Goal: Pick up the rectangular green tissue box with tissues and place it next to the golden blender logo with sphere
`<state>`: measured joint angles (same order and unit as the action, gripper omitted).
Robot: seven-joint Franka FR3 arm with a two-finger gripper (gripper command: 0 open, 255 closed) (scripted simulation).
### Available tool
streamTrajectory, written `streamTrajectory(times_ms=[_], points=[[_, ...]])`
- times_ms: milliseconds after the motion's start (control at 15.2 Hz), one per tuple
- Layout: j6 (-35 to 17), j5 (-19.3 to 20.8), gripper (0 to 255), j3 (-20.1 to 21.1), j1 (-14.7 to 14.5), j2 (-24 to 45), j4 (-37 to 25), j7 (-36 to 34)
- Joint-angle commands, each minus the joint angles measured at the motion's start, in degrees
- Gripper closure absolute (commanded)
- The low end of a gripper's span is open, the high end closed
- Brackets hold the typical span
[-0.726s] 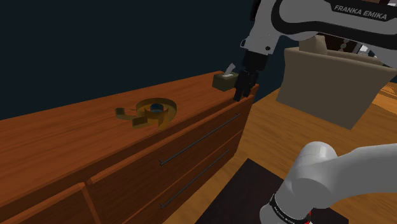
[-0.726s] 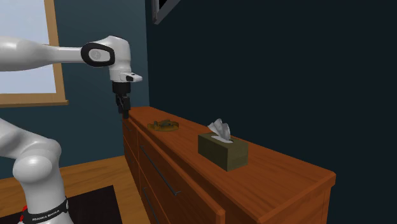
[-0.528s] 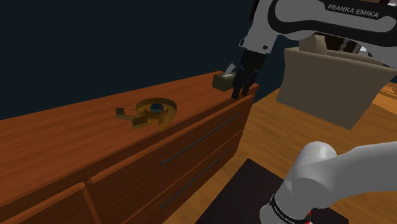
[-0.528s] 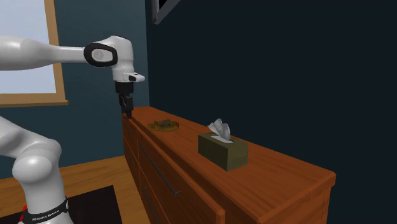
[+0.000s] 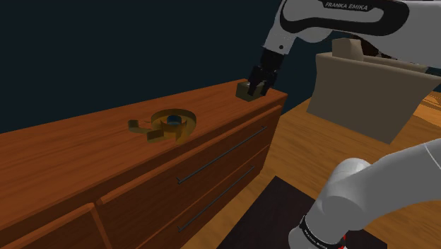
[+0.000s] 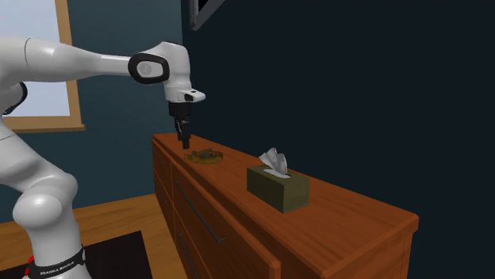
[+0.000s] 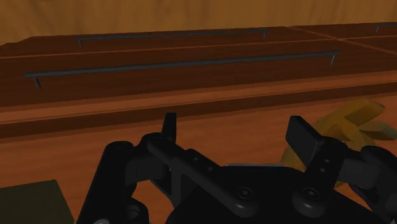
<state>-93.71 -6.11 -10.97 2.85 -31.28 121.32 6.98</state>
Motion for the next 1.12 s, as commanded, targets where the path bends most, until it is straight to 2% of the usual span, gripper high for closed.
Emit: streamTrajectory(times_ms=[0, 528, 1056], points=[[-0.9, -0.5, 0, -1.5, 0.6, 3.1, -2.9, 0.0], [-3.8, -4.8, 0, -8.4, 2.7, 16.1, -14.6, 1.5], [-3.3, -13.1, 0, -15.3, 6.3, 30.5, -29.2, 3.7]])
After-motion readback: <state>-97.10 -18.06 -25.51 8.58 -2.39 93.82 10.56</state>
